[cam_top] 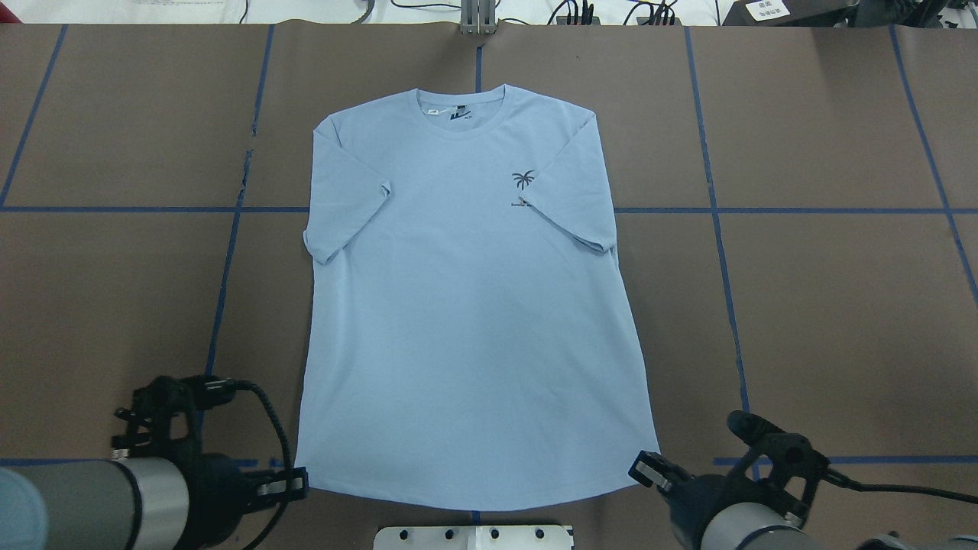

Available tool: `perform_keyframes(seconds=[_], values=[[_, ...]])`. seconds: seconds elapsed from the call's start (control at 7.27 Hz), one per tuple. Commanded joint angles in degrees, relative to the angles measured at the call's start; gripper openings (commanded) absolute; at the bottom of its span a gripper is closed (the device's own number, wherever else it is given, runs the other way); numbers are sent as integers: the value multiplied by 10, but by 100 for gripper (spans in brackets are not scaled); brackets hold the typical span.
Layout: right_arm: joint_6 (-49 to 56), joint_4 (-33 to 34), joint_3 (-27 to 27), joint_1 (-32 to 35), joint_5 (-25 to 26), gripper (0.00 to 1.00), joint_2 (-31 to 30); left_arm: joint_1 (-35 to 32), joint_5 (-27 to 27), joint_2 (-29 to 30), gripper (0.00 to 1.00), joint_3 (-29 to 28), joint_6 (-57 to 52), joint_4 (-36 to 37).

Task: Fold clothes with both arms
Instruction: 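Lift the hem with both grippers and fold it toward the collar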

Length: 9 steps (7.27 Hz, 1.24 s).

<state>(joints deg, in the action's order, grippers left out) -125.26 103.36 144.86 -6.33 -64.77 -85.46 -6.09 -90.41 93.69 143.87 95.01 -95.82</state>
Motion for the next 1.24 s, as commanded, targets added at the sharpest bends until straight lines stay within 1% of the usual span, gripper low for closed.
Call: perform_keyframes(seconds=[0.0,0.14,0.28,0.41,0.55,0.69,0.83,0.96,1.1], values=[[18,95,82,15,-23,0,27,-31,-56,18,0,92,-7,110],[72,94,74,56,-55,0,49,-60,-58,33,0,81,-23,112],[123,95,32,133,-83,0,100,-101,-59,63,0,51,-75,113],[185,94,-23,218,-130,0,153,-167,-63,96,0,15,-132,126],[230,88,-81,299,-183,0,188,-242,-93,126,0,-31,-195,135],[276,82,-125,359,-201,0,208,-295,-106,146,0,-85,-242,134],[298,50,-174,393,-206,0,223,-337,-107,182,0,-154,-274,131],[302,-15,-250,414,-209,0,237,-361,-105,222,0,-227,-294,128],[310,-65,-321,435,-210,0,259,-385,-104,242,0,-290,-305,88]])
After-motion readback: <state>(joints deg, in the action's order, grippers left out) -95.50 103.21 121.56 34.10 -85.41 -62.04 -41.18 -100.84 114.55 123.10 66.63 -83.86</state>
